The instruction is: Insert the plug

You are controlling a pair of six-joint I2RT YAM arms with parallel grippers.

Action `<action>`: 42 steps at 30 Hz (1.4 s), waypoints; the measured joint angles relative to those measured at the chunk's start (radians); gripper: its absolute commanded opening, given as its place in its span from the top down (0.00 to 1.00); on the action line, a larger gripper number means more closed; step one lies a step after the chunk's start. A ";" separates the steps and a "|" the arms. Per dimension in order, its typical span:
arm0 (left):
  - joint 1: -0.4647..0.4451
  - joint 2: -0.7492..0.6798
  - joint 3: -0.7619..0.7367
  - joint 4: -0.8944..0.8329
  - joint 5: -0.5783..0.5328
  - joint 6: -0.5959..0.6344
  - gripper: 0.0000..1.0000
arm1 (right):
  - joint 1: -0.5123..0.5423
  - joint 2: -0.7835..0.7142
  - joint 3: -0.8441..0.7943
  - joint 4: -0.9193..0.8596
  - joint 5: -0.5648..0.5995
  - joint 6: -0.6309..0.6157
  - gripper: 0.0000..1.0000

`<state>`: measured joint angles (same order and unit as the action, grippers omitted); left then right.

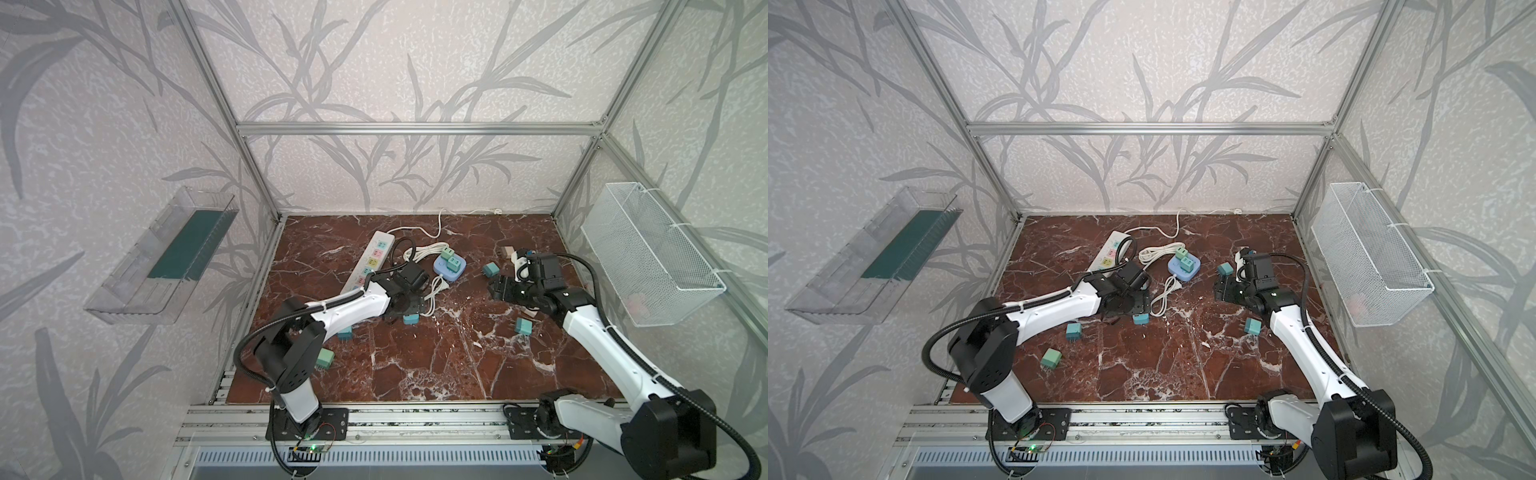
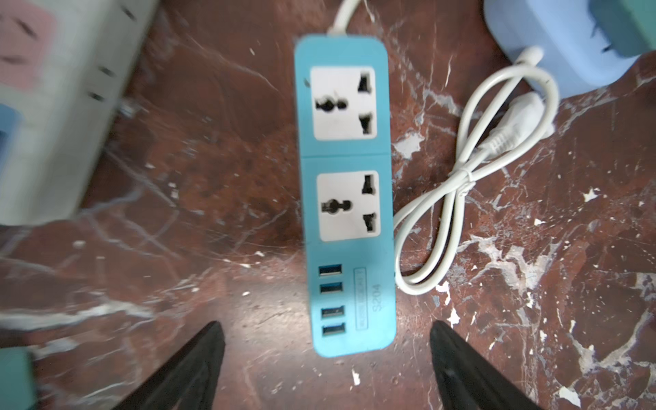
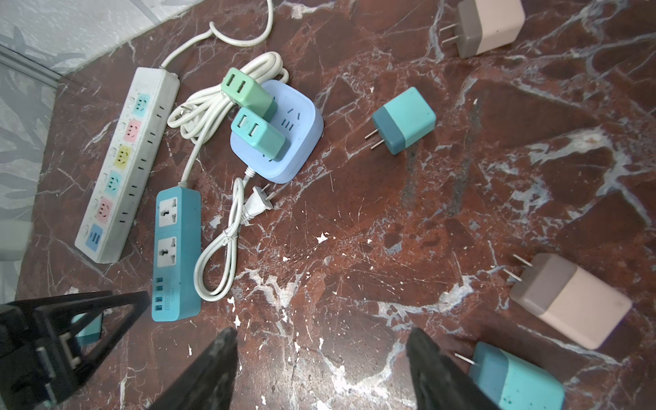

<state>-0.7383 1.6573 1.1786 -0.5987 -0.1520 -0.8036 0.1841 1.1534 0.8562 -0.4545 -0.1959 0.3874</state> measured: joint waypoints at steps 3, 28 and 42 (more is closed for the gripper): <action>0.049 -0.119 -0.009 -0.064 -0.064 0.041 0.16 | 0.005 -0.007 0.000 0.010 -0.032 0.000 0.31; 0.376 -0.220 -0.382 -0.166 0.122 0.126 0.32 | 0.015 -0.003 -0.093 0.149 -0.177 -0.023 0.31; 0.407 -0.103 -0.349 -0.119 0.172 0.140 0.42 | 0.015 -0.002 -0.114 0.196 -0.161 0.000 0.32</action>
<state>-0.3313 1.5547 0.8299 -0.7181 0.0200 -0.6632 0.1993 1.1511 0.7418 -0.2584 -0.3565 0.3874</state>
